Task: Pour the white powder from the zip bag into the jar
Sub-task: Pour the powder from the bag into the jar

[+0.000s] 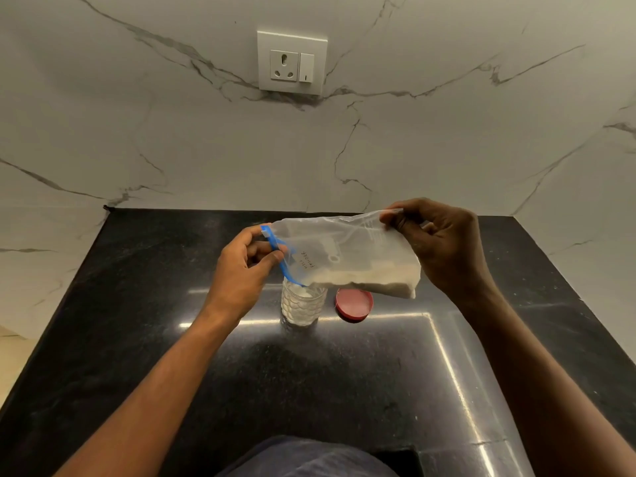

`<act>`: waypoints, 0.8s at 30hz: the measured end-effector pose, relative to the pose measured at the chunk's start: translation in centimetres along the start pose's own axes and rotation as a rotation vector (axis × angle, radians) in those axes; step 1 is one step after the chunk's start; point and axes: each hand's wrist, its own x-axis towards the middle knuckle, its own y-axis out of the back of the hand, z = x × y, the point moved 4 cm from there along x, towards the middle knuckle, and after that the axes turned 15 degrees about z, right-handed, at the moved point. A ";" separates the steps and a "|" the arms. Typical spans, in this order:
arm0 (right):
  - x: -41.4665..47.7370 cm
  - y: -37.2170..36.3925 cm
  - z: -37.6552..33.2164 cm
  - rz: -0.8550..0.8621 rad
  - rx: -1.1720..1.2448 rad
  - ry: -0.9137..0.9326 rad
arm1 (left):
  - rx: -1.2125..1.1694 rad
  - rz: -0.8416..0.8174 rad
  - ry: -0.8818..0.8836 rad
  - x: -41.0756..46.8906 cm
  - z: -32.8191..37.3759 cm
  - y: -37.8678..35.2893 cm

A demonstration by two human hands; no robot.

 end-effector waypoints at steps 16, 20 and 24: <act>-0.2 0.6 -0.3 0.019 0.023 -0.071 | -0.014 -0.005 -0.017 0.1 0.2 -0.2; -0.2 0.7 -0.5 0.010 0.013 -0.068 | -0.015 -0.004 -0.010 0.2 0.2 -0.3; -0.3 0.6 -0.7 0.004 0.009 -0.064 | -0.005 0.003 -0.008 0.3 0.1 -0.2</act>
